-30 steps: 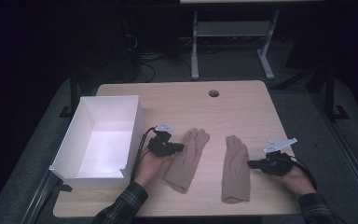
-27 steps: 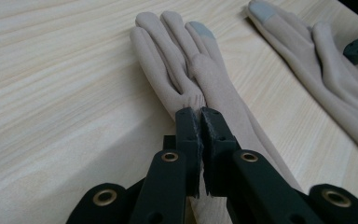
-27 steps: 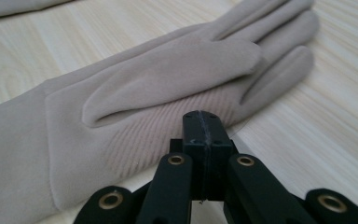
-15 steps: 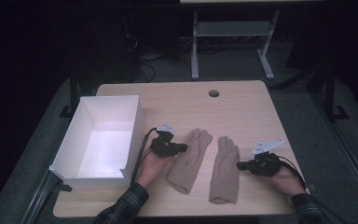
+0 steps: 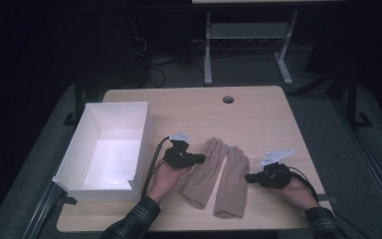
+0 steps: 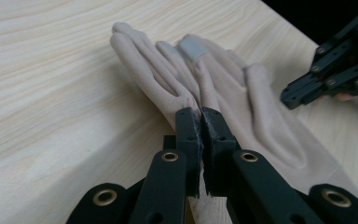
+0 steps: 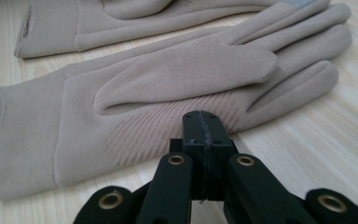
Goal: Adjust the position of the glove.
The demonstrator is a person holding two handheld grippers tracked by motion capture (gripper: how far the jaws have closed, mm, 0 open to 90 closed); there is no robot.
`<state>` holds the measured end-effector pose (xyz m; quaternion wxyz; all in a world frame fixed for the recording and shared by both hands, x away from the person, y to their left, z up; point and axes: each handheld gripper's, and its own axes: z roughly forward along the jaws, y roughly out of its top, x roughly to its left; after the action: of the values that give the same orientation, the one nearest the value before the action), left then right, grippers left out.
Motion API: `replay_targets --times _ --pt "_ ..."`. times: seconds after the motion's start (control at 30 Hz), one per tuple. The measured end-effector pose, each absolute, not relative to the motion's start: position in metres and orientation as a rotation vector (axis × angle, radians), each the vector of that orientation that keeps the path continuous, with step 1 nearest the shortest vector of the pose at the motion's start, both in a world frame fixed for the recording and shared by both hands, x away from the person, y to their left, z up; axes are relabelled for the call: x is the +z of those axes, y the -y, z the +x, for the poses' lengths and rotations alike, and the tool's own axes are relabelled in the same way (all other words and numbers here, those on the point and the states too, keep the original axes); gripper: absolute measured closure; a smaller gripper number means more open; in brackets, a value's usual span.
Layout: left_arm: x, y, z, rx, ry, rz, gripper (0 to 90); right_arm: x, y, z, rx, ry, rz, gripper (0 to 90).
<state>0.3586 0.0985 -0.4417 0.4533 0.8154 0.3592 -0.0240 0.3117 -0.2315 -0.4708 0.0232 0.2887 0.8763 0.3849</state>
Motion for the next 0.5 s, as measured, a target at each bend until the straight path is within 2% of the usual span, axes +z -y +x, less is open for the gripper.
replay_targets --times 0.5 --pt "-0.43 -0.087 0.354 -0.137 -0.839 1.969 86.1 -0.471 0.214 0.315 1.197 -2.716 0.889 90.0"
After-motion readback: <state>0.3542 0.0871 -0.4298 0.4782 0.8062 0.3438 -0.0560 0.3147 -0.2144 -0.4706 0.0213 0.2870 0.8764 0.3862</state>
